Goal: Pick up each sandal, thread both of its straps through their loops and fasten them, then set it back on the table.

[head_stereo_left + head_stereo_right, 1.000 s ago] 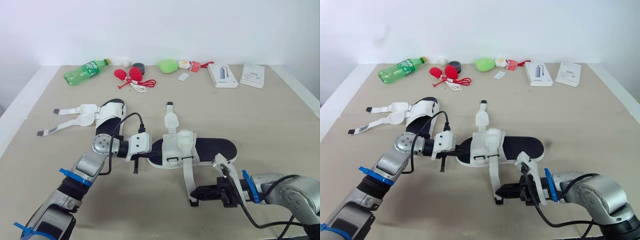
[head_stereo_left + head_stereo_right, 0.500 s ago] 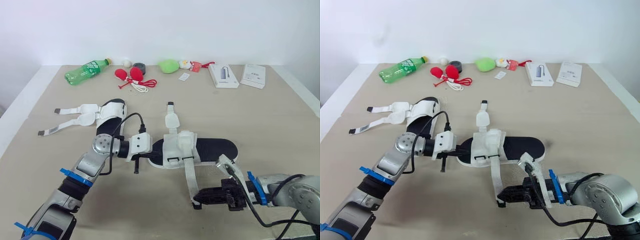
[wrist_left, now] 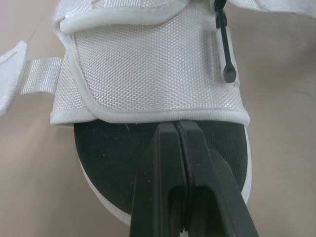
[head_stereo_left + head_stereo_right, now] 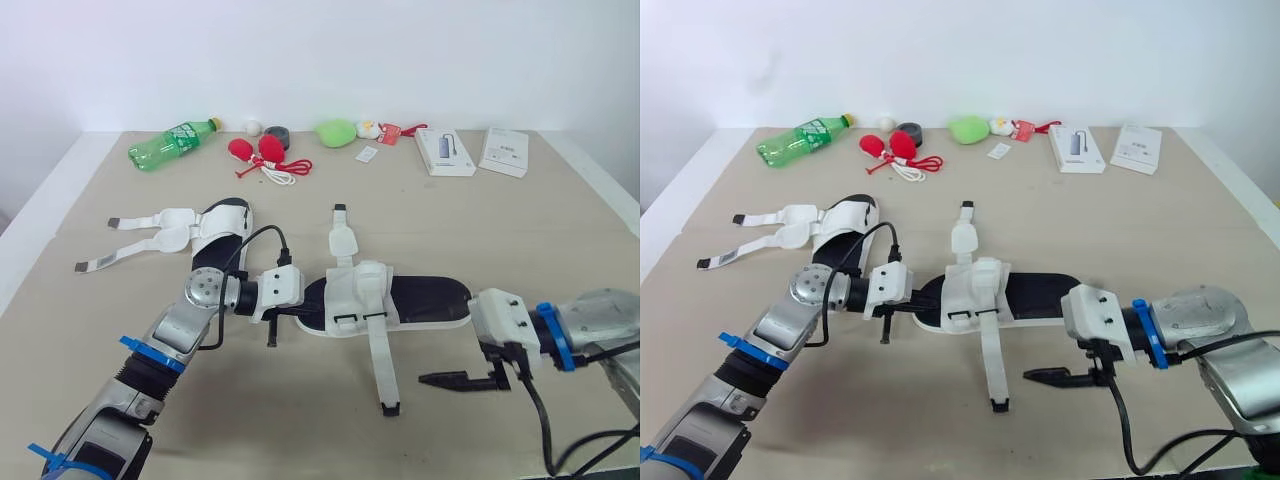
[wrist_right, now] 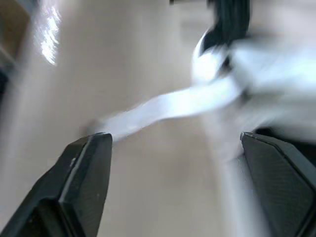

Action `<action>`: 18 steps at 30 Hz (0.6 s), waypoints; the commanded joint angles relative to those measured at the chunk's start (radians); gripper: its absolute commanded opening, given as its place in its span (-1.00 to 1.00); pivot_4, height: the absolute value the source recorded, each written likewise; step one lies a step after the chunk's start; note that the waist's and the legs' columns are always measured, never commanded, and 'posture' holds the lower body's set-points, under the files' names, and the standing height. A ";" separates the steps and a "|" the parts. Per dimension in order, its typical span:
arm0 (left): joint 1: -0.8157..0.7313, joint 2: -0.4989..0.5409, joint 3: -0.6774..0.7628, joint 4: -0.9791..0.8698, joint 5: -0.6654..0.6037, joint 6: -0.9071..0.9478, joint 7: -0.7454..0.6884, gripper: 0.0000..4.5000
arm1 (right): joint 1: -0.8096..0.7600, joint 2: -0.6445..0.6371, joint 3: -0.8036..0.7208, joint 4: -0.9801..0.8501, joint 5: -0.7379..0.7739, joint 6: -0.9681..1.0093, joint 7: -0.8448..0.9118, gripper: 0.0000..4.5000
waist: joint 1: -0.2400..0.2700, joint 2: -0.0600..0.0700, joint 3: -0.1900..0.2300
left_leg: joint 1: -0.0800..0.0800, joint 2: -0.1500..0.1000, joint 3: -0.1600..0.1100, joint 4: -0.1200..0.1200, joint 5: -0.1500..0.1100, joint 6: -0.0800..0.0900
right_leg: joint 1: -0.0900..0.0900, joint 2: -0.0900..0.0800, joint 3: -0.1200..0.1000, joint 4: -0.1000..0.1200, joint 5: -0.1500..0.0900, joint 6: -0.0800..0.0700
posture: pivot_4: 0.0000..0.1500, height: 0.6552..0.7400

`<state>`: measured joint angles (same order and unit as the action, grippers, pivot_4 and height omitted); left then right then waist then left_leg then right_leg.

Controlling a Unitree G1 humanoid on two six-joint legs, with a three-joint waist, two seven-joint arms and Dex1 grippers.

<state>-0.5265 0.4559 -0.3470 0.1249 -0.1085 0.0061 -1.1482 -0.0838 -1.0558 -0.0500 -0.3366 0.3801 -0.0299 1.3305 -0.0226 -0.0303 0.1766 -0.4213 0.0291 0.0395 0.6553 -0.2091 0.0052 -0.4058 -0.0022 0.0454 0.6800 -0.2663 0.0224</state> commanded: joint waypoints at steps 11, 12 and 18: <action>0.023 0.028 -0.008 -0.024 0.012 0.026 -0.012 -1.00 | -0.174 0.208 0.113 0.476 -0.438 -1.390 -0.151 0.99 | -0.002 0.000 0.000 | 0.009 0.001 0.003 -0.001 0.000 0.000 | 0.007 0.000 0.004 0.000 0.001 -0.002 | 1.00 1.00; 0.024 0.029 -0.008 -0.026 0.011 0.028 -0.012 -1.00 | -0.184 0.222 0.113 0.478 -0.468 -1.395 -0.177 0.99 | -0.002 0.000 0.000 | 0.011 0.001 0.003 -0.002 0.000 0.000 | 0.008 -0.001 0.005 0.000 0.001 -0.003 | 1.00 1.00; 0.030 0.030 -0.011 -0.040 0.009 0.037 -0.008 -1.00 | -0.239 0.258 0.131 0.487 -0.625 -1.394 -0.312 0.99 | -0.001 0.000 0.000 | 0.016 0.002 0.005 -0.002 0.000 0.000 | 0.013 -0.004 0.008 0.000 0.001 -0.004 | 1.00 1.00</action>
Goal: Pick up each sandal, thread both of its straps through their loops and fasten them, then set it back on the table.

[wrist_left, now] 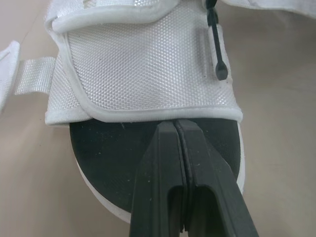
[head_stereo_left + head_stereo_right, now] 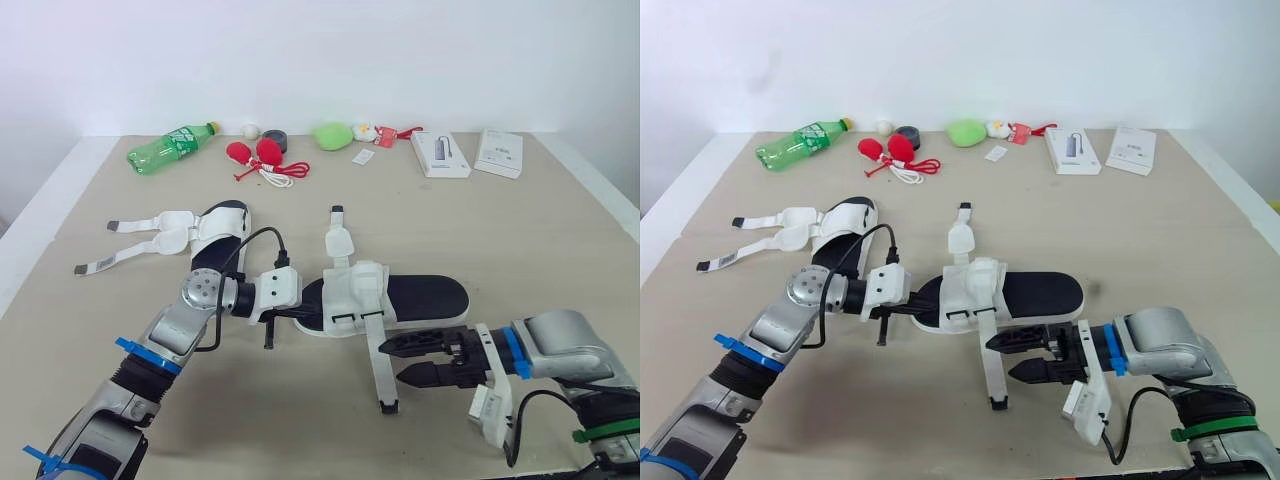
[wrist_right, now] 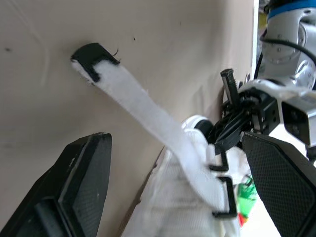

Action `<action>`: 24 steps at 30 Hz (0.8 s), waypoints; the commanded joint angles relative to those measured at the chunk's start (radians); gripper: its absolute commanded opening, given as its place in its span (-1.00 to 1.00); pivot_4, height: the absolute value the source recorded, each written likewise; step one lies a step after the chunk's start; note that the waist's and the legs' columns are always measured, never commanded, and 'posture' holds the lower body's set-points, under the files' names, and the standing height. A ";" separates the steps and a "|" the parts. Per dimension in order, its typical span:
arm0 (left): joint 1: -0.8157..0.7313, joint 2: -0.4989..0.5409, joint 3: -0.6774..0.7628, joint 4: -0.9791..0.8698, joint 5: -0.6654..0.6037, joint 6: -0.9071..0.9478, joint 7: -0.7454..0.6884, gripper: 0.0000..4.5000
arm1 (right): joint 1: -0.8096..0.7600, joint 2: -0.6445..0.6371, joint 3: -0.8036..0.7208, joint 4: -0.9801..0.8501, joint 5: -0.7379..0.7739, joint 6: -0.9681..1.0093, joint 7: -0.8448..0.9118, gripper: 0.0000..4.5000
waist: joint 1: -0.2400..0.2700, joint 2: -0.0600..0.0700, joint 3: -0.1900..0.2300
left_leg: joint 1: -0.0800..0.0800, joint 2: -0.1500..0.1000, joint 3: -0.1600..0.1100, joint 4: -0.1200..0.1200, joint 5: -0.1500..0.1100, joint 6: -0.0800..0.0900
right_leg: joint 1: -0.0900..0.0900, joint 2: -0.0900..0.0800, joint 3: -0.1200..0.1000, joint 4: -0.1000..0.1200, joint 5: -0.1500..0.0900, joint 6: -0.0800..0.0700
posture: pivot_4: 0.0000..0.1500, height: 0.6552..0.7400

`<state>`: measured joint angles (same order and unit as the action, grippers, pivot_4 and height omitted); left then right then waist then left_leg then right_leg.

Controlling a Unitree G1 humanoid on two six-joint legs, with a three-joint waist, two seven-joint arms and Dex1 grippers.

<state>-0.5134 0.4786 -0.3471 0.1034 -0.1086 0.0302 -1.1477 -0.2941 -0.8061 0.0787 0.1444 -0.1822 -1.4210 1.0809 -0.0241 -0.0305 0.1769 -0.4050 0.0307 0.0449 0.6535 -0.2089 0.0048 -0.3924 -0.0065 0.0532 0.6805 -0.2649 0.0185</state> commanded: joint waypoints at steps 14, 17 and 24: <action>0.009 0.007 -0.007 -0.006 0.011 0.014 -0.004 -1.00 | -0.097 -0.069 0.161 -0.019 -0.102 0.076 -0.255 0.16 | 0.000 0.000 0.000 | 0.001 0.000 0.001 0.000 0.000 0.000 | 0.000 -0.001 0.001 0.000 0.001 -0.005 | 1.00 1.00; 0.006 0.008 -0.007 -0.002 0.011 0.012 -0.007 -1.00 | -0.097 -0.097 0.197 -0.024 -0.078 0.098 -0.275 -0.47 | 0.000 0.000 0.000 | 0.001 0.000 0.001 0.000 0.000 0.000 | 0.000 0.000 0.001 0.000 0.001 -0.004 | 1.00 1.00; 0.001 0.007 -0.009 0.009 0.014 0.006 -0.010 -1.00 | -0.061 -0.161 0.272 -0.063 0.070 0.226 -0.287 -0.99 | 0.000 0.000 0.000 | 0.001 0.000 0.003 -0.001 0.000 0.000 | 0.000 -0.001 0.002 0.000 0.001 -0.004 | 1.00 1.00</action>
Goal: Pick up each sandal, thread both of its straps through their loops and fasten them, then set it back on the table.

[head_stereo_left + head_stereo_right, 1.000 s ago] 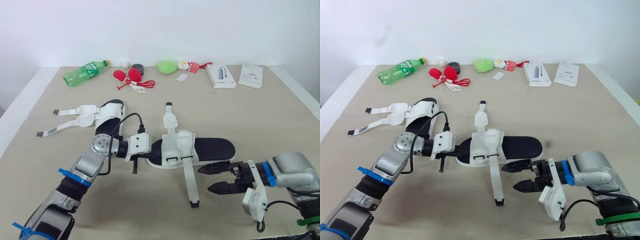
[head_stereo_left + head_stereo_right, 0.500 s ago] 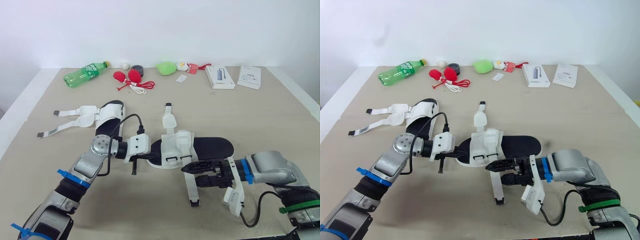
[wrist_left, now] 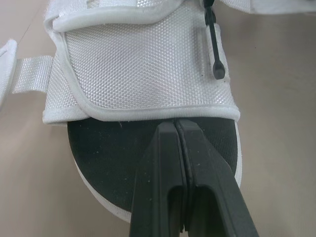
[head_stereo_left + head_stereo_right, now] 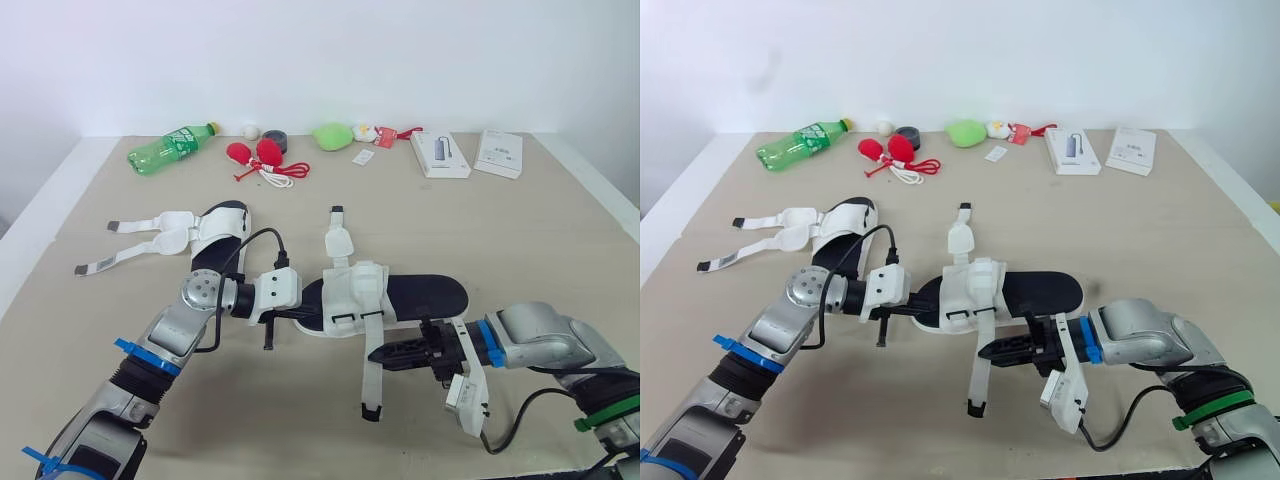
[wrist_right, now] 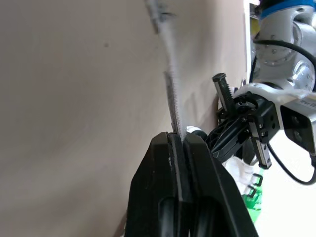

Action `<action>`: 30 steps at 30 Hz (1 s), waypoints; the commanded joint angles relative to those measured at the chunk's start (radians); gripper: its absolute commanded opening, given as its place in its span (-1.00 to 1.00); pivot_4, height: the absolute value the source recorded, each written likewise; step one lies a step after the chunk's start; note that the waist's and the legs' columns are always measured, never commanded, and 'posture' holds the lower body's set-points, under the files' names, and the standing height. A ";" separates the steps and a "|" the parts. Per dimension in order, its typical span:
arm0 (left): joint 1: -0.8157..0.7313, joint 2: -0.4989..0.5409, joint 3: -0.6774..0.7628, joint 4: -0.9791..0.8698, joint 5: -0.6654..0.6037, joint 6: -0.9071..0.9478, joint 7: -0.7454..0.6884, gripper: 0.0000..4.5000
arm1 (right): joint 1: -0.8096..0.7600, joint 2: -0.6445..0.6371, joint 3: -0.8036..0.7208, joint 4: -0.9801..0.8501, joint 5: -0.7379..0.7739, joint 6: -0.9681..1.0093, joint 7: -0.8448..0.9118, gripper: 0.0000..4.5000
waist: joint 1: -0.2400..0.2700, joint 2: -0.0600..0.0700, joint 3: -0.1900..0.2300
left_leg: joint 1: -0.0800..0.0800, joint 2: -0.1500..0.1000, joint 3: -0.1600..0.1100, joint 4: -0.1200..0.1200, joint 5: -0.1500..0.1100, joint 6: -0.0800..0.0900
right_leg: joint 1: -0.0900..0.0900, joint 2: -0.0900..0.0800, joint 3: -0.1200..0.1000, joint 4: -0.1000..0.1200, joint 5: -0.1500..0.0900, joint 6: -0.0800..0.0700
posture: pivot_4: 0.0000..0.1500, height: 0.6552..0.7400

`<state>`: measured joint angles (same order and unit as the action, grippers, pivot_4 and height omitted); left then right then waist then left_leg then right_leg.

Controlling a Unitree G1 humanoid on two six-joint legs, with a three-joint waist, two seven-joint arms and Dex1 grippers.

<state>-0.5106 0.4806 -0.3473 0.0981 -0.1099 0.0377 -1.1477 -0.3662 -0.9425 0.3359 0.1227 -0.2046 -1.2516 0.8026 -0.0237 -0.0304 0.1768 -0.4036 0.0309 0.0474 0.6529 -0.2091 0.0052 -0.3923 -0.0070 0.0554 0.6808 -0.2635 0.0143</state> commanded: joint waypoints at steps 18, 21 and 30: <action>-0.010 -0.007 -0.016 0.032 0.019 -0.017 -0.015 -1.00 | -0.004 0.031 -0.105 -0.364 0.976 1.452 -0.005 -0.99 | 0.001 0.000 0.000 | -0.001 0.001 0.001 0.000 0.000 0.000 | -0.001 0.000 0.000 0.000 0.000 0.003 | 1.00 1.00; -0.007 -0.007 -0.016 0.030 0.020 -0.016 -0.015 -1.00 | -0.041 0.066 -0.131 -0.336 0.947 1.527 0.011 -0.99 | 0.001 0.000 0.000 | -0.003 0.001 0.001 0.000 0.000 0.000 | -0.003 0.000 0.000 0.000 0.000 0.004 | 1.00 1.00; -0.008 -0.006 -0.011 0.034 0.022 -0.018 -0.016 -1.00 | -0.096 0.137 -0.168 -0.275 0.837 1.654 0.035 -0.99 | 0.001 0.000 0.000 | -0.007 0.001 0.002 0.000 0.000 0.000 | -0.008 0.001 0.001 0.000 0.000 0.006 | 1.00 1.00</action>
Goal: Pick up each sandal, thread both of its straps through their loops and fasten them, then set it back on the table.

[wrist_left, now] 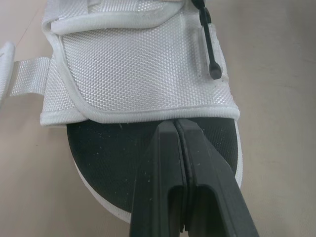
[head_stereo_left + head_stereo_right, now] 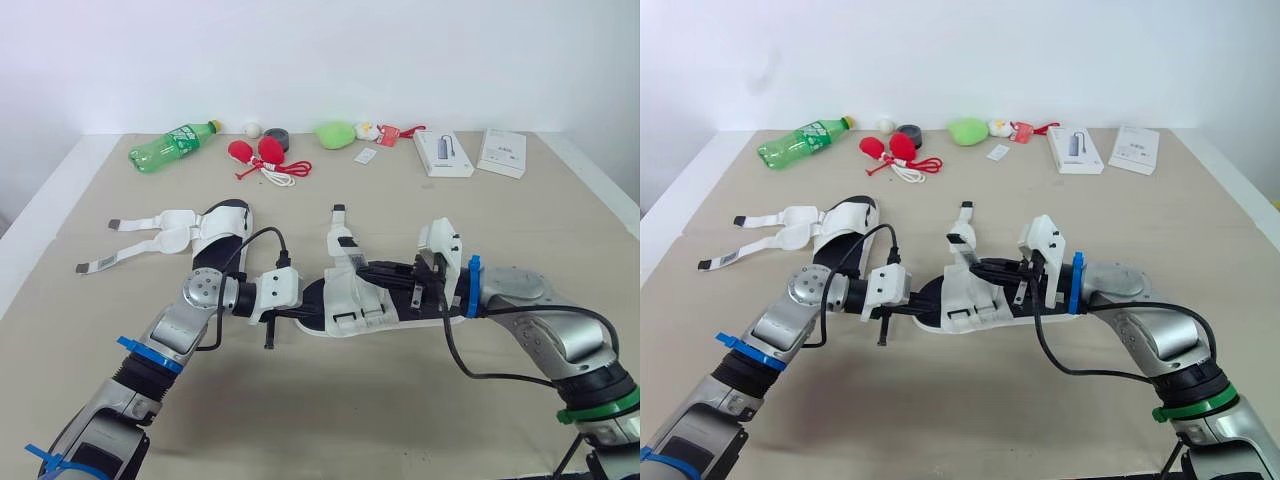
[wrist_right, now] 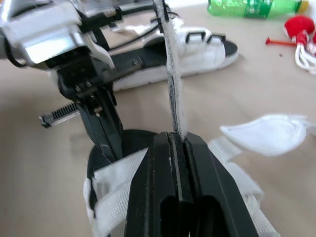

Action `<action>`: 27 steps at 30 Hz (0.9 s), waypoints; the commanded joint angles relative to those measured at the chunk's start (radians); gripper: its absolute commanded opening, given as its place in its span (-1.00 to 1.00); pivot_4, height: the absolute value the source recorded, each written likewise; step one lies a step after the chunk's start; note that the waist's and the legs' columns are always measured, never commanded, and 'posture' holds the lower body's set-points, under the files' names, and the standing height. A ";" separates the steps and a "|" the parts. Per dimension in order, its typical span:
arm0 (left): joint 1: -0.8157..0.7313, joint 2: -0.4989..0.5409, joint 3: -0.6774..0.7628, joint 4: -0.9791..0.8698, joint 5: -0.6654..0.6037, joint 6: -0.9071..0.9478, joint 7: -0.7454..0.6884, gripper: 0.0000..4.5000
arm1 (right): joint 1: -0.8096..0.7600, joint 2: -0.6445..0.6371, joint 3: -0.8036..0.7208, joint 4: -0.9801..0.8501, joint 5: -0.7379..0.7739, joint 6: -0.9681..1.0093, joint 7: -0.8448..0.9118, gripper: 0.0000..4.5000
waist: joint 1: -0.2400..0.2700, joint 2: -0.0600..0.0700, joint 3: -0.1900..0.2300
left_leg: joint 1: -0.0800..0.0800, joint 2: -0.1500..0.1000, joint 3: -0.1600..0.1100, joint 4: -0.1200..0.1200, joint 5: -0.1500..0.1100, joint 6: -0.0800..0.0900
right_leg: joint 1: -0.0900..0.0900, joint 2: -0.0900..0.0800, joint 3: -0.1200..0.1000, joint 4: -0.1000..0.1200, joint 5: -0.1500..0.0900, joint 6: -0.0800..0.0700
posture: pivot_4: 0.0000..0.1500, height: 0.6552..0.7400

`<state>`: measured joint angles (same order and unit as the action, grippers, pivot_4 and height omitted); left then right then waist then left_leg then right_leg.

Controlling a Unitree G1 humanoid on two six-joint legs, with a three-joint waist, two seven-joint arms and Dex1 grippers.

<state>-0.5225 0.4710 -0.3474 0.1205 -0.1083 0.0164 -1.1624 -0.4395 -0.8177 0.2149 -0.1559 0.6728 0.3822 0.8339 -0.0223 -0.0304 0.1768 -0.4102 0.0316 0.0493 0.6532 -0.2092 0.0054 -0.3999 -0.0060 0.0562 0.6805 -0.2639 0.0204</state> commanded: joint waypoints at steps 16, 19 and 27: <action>0.019 0.002 -0.015 -0.010 0.017 0.016 0.002 -1.00 | 0.003 0.079 -0.139 0.030 -0.192 0.030 -0.019 0.27 | 0.000 0.000 0.000 | 0.000 -0.001 0.002 0.000 0.000 0.000 | -0.001 0.001 0.000 0.000 0.001 0.002 | 1.00 1.00; 0.016 0.002 -0.015 -0.007 0.017 0.015 0.000 -1.00 | -0.015 0.085 -0.156 0.023 -0.232 -0.034 0.001 0.89 | 0.000 0.000 0.000 | -0.002 -0.001 0.002 0.000 0.000 0.000 | -0.003 0.002 0.000 0.000 0.000 0.002 | 1.00 1.00; 0.005 0.000 -0.016 0.016 0.021 -0.012 -0.011 -1.00 | -0.157 0.183 -0.150 0.002 -0.199 0.025 0.009 0.29 | -0.001 0.000 0.000 | -0.004 -0.001 0.002 0.000 0.000 0.000 | -0.005 0.002 0.000 0.000 0.001 0.003 | 1.00 1.00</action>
<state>-0.5202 0.4711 -0.3448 0.1130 -0.1077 0.0090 -1.1643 -0.5681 -0.6448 0.0765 -0.1270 0.4543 0.3862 0.8444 -0.0230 -0.0303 0.1767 -0.4149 0.0308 0.0512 0.6532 -0.2092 0.0054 -0.4050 -0.0036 0.0563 0.6805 -0.2628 0.0231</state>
